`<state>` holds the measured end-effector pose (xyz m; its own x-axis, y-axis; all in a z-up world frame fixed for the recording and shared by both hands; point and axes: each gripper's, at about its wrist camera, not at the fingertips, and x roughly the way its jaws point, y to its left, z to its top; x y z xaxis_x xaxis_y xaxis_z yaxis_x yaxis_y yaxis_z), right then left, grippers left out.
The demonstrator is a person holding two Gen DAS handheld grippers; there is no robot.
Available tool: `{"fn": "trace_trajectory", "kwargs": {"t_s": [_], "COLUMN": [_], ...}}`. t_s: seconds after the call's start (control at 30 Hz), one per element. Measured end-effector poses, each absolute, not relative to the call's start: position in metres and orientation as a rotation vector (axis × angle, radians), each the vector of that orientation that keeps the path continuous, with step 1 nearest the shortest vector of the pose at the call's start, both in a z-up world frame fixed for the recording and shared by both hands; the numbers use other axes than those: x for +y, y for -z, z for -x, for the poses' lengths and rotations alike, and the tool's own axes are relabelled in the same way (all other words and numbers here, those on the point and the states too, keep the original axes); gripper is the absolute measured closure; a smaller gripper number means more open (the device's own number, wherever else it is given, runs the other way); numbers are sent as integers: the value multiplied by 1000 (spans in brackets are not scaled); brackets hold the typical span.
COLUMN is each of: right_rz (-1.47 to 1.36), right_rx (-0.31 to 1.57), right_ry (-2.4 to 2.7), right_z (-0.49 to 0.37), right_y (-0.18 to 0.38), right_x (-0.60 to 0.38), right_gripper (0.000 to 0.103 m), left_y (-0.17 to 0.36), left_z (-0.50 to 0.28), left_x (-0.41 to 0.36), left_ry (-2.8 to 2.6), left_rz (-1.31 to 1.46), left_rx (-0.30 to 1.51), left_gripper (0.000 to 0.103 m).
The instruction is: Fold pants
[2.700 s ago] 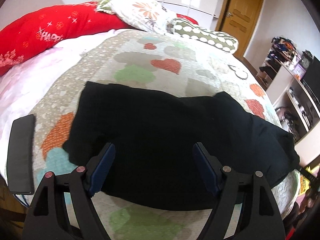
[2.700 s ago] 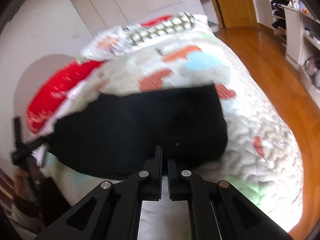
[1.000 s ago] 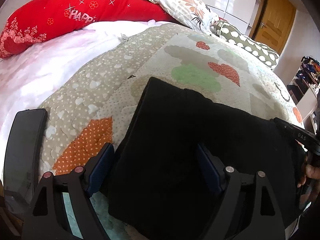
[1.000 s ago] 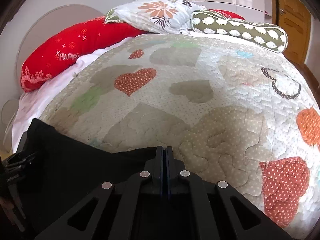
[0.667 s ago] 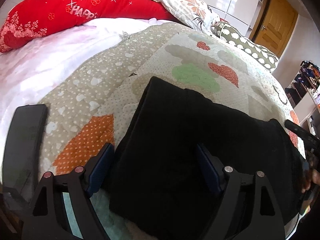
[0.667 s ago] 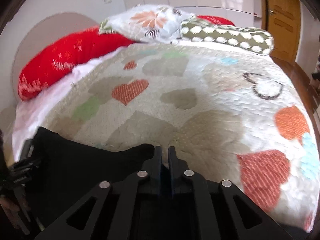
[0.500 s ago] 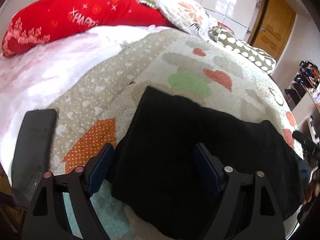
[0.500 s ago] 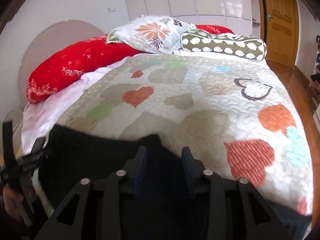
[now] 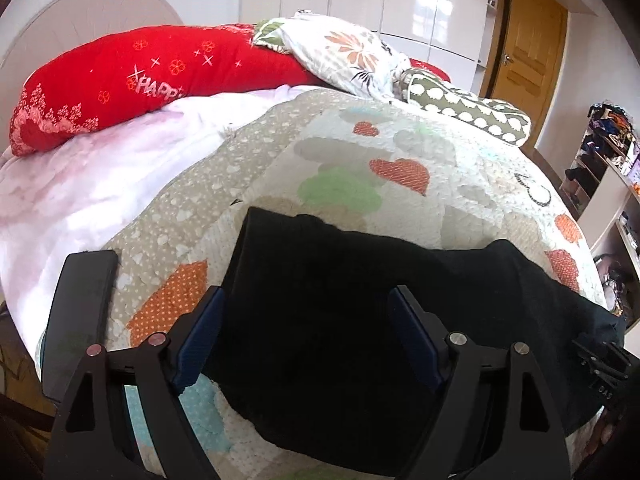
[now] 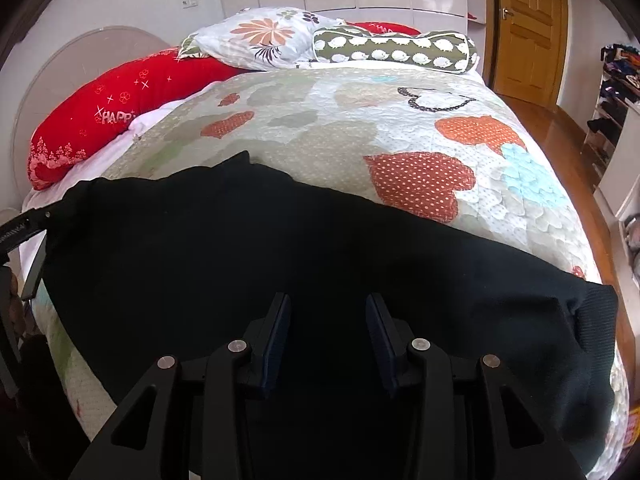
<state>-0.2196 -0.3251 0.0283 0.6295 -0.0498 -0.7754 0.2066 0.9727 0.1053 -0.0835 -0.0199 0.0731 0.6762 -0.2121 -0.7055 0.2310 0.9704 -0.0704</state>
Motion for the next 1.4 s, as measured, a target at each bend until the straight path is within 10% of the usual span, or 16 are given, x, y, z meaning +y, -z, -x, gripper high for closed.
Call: {"fn": "trace_trajectory", "kwargs": {"t_s": [0.57, 0.9, 1.4], "right_rz": [-237, -269, -265], "right_rx": [850, 805, 819], "right_ry": [205, 243, 335], "right_z": [236, 269, 307], "right_y": [-26, -49, -46], "right_x": [-352, -362, -399], "right_gripper": [67, 53, 52], "left_y": [-27, -73, -52], "left_z": [46, 79, 108], "left_x": [3, 17, -104], "left_ry": [176, 244, 493], "left_rz": [-3, 43, -106], "left_rx": [911, 855, 906], "left_gripper": [19, 18, 18]}}
